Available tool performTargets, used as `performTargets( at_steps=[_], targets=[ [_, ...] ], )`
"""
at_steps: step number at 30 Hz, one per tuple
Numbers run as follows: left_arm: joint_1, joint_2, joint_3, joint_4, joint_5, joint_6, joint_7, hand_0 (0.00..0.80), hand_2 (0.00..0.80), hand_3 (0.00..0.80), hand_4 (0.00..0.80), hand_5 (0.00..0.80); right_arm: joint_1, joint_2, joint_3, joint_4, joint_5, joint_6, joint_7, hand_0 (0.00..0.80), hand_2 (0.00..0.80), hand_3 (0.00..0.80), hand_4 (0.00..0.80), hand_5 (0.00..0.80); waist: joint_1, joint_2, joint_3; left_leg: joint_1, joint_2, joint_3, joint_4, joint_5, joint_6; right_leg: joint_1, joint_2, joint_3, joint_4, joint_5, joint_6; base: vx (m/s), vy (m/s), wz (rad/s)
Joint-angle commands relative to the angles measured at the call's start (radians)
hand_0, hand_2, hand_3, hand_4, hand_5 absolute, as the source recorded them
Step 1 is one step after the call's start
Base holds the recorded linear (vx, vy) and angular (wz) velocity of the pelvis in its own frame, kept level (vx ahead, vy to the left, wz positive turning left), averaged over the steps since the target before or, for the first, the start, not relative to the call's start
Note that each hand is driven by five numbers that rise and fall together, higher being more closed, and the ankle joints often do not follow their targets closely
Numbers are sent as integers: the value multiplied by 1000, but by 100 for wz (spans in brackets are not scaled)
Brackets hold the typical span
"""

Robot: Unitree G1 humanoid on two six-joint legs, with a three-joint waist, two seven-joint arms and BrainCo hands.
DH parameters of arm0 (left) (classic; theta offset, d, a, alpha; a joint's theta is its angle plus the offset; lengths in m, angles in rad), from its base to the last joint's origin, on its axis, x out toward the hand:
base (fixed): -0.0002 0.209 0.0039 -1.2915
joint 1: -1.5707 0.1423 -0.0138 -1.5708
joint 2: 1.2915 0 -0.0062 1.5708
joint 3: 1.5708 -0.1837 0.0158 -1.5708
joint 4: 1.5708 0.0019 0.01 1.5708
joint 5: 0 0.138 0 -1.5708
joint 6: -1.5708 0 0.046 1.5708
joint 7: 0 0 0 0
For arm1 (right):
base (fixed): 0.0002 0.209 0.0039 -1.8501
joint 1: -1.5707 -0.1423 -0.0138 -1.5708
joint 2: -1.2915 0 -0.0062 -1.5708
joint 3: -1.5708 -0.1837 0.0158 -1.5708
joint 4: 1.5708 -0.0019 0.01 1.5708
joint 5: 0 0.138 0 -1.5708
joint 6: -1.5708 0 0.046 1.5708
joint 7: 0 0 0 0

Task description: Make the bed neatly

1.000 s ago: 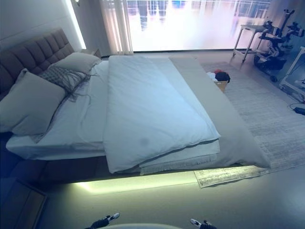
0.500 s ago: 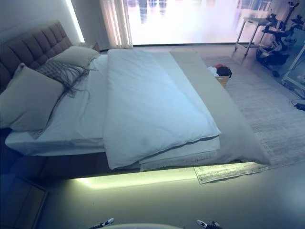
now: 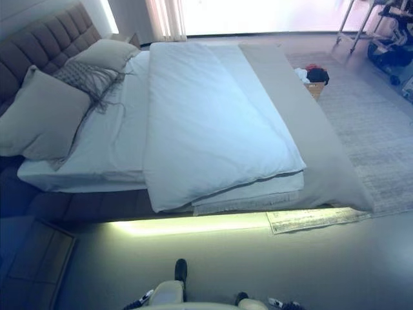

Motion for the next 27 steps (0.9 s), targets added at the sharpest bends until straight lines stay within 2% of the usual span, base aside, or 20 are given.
performTargets(
  at_steps=[1, 3, 6, 8, 11, 12, 13, 14, 16, 18, 21, 24, 25, 27],
  targets=[
    [31, -12, -18, -31, 29, -10, 15, 0, 0, 0, 0, 0, -11, -6, -27, 0, -11, -38, -24, 0, 0, 0, 0, 0, 8, 1, -39, -76, 9, 42, -40, 127, 52, 178, -36, 16, 109, -154, 80, 477, 311, -49],
    [17, 2, -21, -28, 35, -14, 20, 0, 0, 0, 0, 0, -5, 1, -37, 6, -6, -34, 2, 0, 0, 0, 0, 0, 7, -6, -56, -68, -6, 37, 3, 97, 65, 186, -69, 8, 115, -145, 100, 452, 280, -40],
    [-13, 27, -33, -36, 66, -5, 5, 0, 0, 0, 0, 0, -9, 13, -46, 6, -17, -15, 16, 0, 0, 0, 0, 0, 1, -16, -82, -34, -31, 31, 32, 39, 103, 165, -128, 0, 152, -113, 134, 450, 318, -24],
    [-38, 37, -52, -48, 93, 10, 2, 0, 0, 0, 0, 0, -19, 14, -58, 3, 12, -7, 11, 0, 0, 0, 0, 0, -2, -20, -95, -41, -57, 43, 80, 3, 127, 163, -160, 5, 184, -81, 141, 406, 314, 6],
    [-60, 50, -85, -59, 82, 20, 8, 0, 0, 0, 0, 0, -29, 13, -62, -4, -11, 2, 19, 0, 0, 0, 0, 0, -4, -24, -117, -40, -108, 61, 91, -32, 174, 131, -211, 16, 307, 39, 147, 328, 272, 11],
    [-61, 54, -90, -63, 80, 22, 9, 0, 0, 0, 0, 0, -29, 13, -60, -8, -12, 3, 21, 0, 0, 0, 0, 0, -8, -23, -120, -36, -116, 68, 91, -36, 181, 110, -214, 22, 336, 64, 147, 337, 268, -4],
    [-62, 61, -94, -77, 81, 31, 19, 0, 0, 0, 0, 0, -31, 13, -52, -18, -9, 12, 44, 0, 0, 0, 0, 0, -21, -19, -119, -14, -128, 79, 83, -44, 190, 46, -208, 30, 381, 104, 143, 284, 195, -11],
    [-66, 65, -97, -79, 76, 35, 25, 0, 0, 0, 0, 0, -32, 14, -45, -19, -8, 13, 57, 0, 0, 0, 0, 0, -31, -19, -114, 4, -133, 86, 74, -47, 192, 15, -190, 21, 376, 87, 139, 331, 174, 2],
    [-79, 79, -93, -80, 64, 44, 33, 0, 0, 0, 0, 0, -37, 13, -28, -23, 21, 11, 81, 0, 0, 0, 0, 0, -53, -4, -104, 58, -123, 104, 29, -37, 176, -95, -125, -21, 313, 47, 118, 236, 32, 3],
    [-91, 87, -85, -80, 71, 49, 33, 0, 0, 0, 0, 0, -39, 14, -22, -27, 31, 6, 80, 0, 0, 0, 0, 0, -66, -3, -88, 96, -123, 110, -1, -38, 160, -169, -98, -48, 216, 68, 119, 165, -91, -14],
    [-107, 92, -79, -84, 64, 47, 21, 0, 0, 0, 0, 0, -44, 15, -27, -25, 37, 0, 75, 0, 0, 0, 0, 0, -104, -21, -52, 139, -146, 100, -28, -85, 155, -320, -101, -37, 43, 232, 163, 187, -153, -12],
    [-99, 84, -77, -91, 55, 51, 11, 0, 0, 0, 0, 0, -43, 21, -37, -20, 30, 18, 73, 0, 0, 0, 0, 0, -115, -17, -36, 188, -151, 90, -32, -127, 168, -357, -101, -52, 13, 241, 160, 261, -109, 16],
    [-86, 76, -74, -88, 65, 47, 12, 0, 0, 0, 0, 0, -40, 26, -34, -17, 21, 15, 76, 0, 0, 0, 0, 0, -111, -22, -37, 200, -158, 88, -27, -139, 175, -336, -96, -57, 26, 231, 159, 364, -172, 38],
    [-53, 58, -66, -80, 82, 50, 27, 0, 0, 0, 0, 0, -33, 34, -22, -24, -5, -2, 83, 0, 0, 0, 0, 0, -95, -29, -51, 206, -153, 81, -8, -137, 171, -284, -90, -81, 42, 212, 154, 363, -189, 42]
  ],
)
